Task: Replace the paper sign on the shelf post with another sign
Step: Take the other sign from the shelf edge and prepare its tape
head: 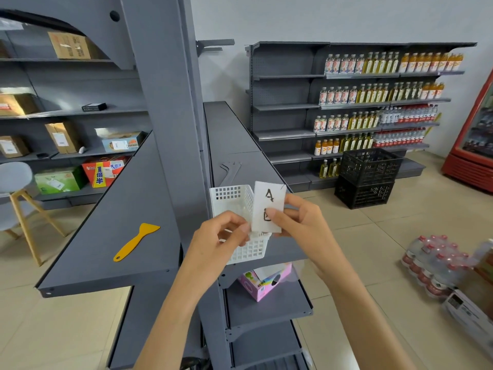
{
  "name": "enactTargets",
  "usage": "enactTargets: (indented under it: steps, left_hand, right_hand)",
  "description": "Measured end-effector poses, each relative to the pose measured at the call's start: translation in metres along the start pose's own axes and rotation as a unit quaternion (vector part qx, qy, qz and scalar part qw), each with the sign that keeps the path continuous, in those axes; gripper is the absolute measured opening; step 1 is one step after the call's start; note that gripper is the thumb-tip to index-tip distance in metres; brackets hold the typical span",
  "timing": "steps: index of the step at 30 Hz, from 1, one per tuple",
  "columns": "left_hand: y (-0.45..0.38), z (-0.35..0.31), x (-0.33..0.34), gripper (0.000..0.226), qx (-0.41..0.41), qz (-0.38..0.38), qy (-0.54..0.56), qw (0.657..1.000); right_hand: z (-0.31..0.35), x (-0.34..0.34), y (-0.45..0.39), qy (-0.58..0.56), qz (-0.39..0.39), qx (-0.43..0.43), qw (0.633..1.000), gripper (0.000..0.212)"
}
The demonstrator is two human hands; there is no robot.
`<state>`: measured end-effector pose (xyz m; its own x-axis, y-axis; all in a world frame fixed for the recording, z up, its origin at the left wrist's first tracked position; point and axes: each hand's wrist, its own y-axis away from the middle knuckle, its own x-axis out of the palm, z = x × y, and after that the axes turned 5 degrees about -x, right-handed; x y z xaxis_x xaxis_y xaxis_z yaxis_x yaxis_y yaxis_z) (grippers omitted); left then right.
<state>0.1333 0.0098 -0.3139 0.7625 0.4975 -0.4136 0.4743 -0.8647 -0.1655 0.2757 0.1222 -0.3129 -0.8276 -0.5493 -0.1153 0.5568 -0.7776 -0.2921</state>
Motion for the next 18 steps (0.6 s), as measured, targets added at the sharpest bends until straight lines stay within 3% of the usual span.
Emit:
enactTargets:
  steps: [6, 18]
  left_hand:
    - [0.0035, -0.0052, 0.0012, 0.013, -0.004, 0.054, 0.068, 0.996]
    - [0.0065, -0.0069, 0.0033, 0.011, 0.029, 0.024, 0.055, 0.998]
  right_hand:
    - [0.0028, 0.0022, -0.0001, -0.018, -0.026, 0.0, 0.999, 0.02]
    - [0.0054, -0.0006, 0.0031, -0.069, -0.002, 0.01, 0.998, 0.019]
